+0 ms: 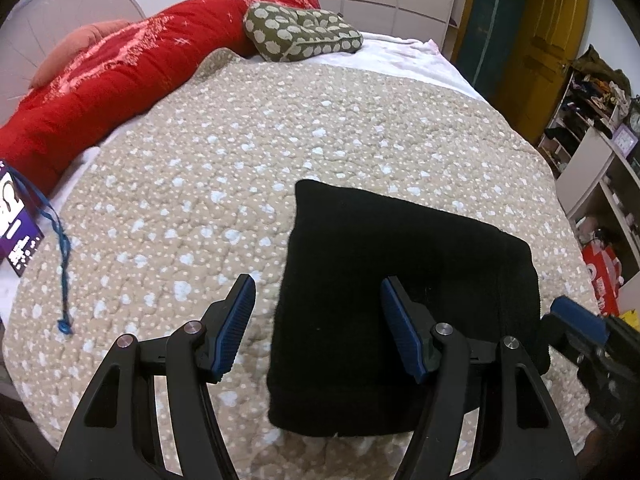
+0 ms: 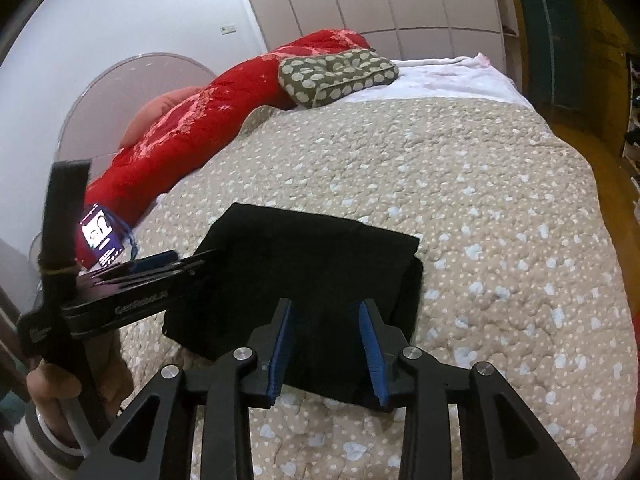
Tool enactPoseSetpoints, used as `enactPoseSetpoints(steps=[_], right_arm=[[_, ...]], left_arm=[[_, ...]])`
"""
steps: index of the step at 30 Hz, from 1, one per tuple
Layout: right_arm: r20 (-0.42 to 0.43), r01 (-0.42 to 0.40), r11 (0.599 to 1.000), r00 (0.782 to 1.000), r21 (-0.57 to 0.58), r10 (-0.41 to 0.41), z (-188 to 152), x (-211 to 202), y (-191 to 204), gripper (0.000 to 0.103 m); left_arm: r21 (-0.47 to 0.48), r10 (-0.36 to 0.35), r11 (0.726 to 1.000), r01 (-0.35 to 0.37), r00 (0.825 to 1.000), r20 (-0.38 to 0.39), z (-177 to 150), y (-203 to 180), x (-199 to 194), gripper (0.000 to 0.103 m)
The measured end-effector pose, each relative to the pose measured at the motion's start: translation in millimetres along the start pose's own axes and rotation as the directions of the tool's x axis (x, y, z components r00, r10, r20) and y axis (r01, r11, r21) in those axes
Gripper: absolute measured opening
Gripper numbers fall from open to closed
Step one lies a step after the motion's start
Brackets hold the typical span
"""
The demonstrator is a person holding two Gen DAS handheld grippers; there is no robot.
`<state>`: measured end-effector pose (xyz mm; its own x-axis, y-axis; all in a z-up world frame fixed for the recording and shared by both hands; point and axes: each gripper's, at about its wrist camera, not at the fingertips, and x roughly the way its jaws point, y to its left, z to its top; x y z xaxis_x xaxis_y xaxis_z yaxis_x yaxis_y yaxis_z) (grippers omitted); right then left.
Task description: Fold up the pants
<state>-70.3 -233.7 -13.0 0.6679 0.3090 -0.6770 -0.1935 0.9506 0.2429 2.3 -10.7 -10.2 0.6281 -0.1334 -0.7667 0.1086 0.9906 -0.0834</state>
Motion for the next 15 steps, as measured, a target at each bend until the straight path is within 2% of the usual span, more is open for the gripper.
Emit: enactPoseSetpoints(steps=[3, 7, 15], right_arm=[[0.012, -0.001, 0.999, 1.000, 0.038, 0.001, 2, -1, -7, 0.046], [-0.005, 0.007, 0.996, 1.000, 0.085, -0.007, 3, 3, -16, 0.046], [-0.015, 0.029, 0.994, 1.000, 0.101, -0.027, 1, 5, -23, 0.046]], left_arm=[[0.002, 0.016, 1.000, -0.016, 1.000, 0.009, 0, 3, -4, 0.065], [-0.008, 0.017, 1.000, -0.017, 1.000, 0.006, -1, 10, -6, 0.065], [-0.041, 0.005, 0.999, -0.006, 1.000, -0.025, -4, 19, -3, 0.065]])
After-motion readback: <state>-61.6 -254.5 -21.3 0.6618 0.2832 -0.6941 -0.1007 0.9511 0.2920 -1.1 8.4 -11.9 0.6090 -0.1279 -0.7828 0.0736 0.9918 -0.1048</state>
